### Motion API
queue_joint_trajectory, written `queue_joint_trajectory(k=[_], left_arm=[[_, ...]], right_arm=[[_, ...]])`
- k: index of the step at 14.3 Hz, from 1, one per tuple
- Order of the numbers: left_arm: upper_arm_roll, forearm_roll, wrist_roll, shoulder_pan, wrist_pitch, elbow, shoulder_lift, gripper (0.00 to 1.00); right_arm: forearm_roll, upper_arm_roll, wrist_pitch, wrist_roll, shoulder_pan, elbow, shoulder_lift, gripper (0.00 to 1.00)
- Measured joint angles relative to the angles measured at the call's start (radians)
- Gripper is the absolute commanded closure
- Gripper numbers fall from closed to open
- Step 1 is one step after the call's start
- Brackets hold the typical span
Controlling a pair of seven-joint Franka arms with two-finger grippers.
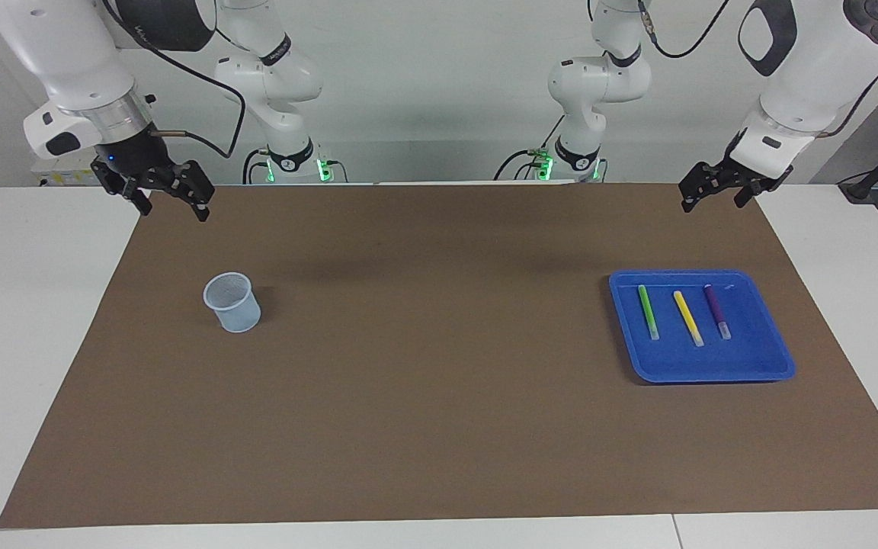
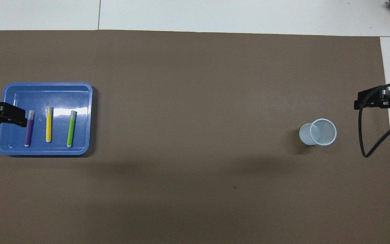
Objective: Right arm passes pens to left for tray arrangement
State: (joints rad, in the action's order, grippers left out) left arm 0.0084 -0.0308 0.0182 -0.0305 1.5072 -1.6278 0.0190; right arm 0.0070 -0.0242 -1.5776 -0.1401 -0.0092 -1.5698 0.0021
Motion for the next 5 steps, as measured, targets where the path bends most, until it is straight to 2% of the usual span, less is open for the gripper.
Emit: queue_joint_trajectory(k=[5], left_arm=[[0.000,0.000,0.000,0.000,0.004,0.033,0.001,0.00]], right_arm=[[0.000,0.000,0.000,0.000,0.001,0.000,0.000,0.00]])
